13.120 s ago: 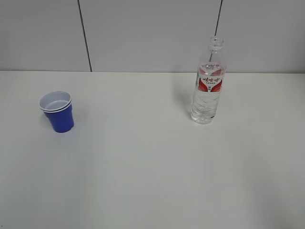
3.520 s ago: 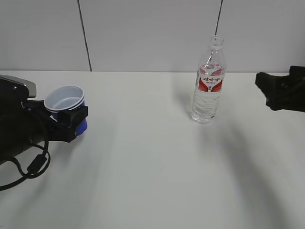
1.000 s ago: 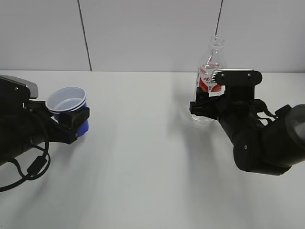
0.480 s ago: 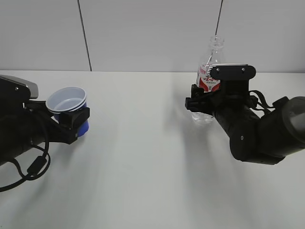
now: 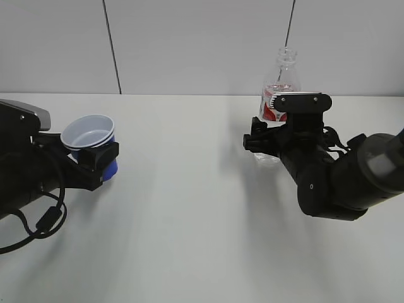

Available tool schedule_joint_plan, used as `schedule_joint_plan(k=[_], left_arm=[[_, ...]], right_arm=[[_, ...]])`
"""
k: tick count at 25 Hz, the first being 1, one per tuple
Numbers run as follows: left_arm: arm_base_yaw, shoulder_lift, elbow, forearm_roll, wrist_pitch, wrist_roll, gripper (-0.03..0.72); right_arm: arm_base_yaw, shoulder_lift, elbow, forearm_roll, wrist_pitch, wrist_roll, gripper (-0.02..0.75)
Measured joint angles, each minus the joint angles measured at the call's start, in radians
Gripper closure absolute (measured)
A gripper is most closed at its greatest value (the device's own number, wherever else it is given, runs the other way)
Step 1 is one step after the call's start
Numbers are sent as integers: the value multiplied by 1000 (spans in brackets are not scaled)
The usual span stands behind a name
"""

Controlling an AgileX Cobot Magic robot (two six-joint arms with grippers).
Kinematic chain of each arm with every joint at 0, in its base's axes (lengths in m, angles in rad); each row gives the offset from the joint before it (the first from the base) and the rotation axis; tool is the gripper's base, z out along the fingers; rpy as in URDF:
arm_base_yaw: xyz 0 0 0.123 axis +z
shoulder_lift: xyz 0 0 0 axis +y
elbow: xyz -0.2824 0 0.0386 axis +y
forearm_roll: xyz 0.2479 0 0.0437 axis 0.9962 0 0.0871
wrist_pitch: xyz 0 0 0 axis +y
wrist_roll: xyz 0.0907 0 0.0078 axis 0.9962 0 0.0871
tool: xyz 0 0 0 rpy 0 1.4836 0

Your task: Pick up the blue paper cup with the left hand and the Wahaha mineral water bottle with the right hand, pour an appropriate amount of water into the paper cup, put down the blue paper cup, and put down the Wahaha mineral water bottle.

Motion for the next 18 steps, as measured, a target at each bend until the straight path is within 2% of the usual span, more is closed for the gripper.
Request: schedule_joint_plan(k=[7, 12, 18], left_arm=[[0, 0, 0, 19, 1, 0, 137], [0, 0, 0, 20, 1, 0, 137], [0, 0, 0, 22, 1, 0, 137]], right_arm=[[-12, 12, -1, -4, -33, 7, 76], [-41, 12, -1, -68, -39, 43, 83], [-45, 26, -11, -86, -54, 58, 90]])
